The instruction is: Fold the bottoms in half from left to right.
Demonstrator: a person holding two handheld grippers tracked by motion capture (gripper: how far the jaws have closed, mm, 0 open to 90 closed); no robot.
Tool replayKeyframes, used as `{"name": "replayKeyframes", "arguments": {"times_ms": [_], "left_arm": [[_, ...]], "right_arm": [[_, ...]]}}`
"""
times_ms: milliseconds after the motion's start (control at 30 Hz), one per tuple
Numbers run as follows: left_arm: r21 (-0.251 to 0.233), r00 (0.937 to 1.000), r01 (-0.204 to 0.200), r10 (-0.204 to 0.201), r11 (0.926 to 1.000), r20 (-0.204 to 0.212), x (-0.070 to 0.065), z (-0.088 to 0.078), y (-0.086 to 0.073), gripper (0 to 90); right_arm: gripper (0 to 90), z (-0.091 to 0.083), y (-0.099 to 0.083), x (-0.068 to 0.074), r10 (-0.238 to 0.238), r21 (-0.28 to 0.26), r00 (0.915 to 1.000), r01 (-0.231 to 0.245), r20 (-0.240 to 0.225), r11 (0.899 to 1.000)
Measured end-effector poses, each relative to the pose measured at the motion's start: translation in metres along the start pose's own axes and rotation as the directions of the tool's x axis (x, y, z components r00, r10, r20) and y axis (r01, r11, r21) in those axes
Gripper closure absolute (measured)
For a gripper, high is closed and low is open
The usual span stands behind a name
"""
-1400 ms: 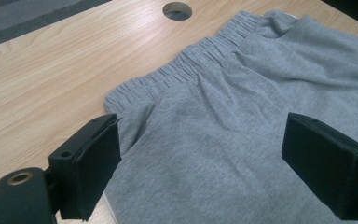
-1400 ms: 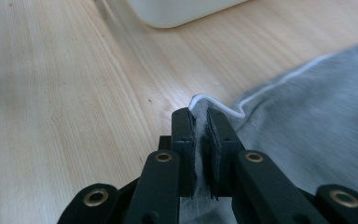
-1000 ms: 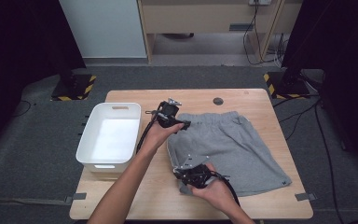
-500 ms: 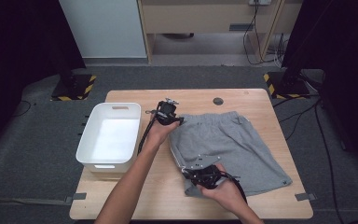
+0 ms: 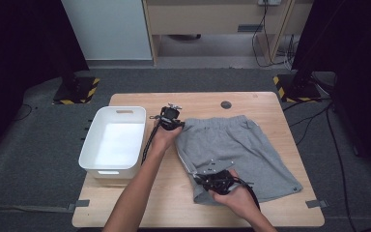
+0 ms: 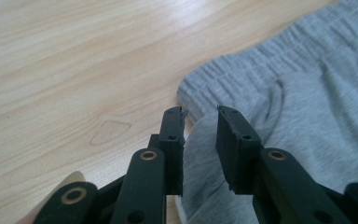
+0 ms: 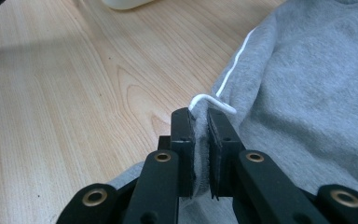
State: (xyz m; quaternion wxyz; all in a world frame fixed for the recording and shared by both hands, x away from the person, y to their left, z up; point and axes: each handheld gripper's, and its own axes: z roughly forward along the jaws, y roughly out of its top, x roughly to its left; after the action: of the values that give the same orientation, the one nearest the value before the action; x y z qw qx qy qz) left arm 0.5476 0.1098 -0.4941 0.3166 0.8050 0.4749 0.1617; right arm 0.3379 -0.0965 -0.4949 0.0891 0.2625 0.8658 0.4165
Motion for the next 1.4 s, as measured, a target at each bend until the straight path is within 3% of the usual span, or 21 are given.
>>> {"name": "replayKeyframes", "arguments": {"times_ms": [167,467,633,800,900,1100,1233,1400], "left_arm": [[0.016,0.9998,0.018,-0.018,0.9997,-0.001,0.004,0.006,-0.006,70.4],[0.048,0.9977,0.049,-0.051,0.9976,0.046,0.011,0.015,-0.014,62.4],[0.055,0.9957,0.043,-0.047,0.9975,0.08,0.01,0.017,-0.016,58.0],[0.035,0.9967,0.0,-0.003,0.9994,0.082,0.005,0.019,-0.018,56.2],[0.02,0.9971,-0.022,0.021,0.9996,0.073,0.003,0.019,-0.019,63.2],[0.02,0.9968,-0.01,0.008,0.9997,0.08,0.005,0.019,-0.018,83.0],[0.003,0.9967,-0.007,0.007,1.0,0.081,0.005,0.015,-0.015,85.6],[-0.062,0.9951,0.005,0.001,0.998,0.099,0.0,-0.006,-0.006,86.1]], "right_arm": [[82.8,0.0,0.0,-0.002,0.006,-0.004,1.0,-0.006,0.002,1.0],[82.7,-0.002,0.0,-0.003,0.013,-0.01,0.9999,-0.013,0.002,1.0],[82.6,-0.001,0.0,-0.004,0.018,-0.012,0.9998,-0.018,0.0,1.0],[82.5,-0.002,0.001,-0.004,0.018,-0.014,0.9998,-0.018,0.0,1.0],[82.5,-0.002,0.001,-0.004,0.021,-0.016,0.9998,-0.021,0.002,1.0],[82.6,-0.003,0.002,-0.001,0.009,-0.024,0.9999,-0.01,-0.006,1.0],[82.9,-0.005,0.005,0.002,0.002,-0.035,0.9997,-0.003,-0.025,0.999],[83.2,-0.008,0.01,0.01,-0.011,-0.06,0.9977,0.007,-0.067,0.998]]}}
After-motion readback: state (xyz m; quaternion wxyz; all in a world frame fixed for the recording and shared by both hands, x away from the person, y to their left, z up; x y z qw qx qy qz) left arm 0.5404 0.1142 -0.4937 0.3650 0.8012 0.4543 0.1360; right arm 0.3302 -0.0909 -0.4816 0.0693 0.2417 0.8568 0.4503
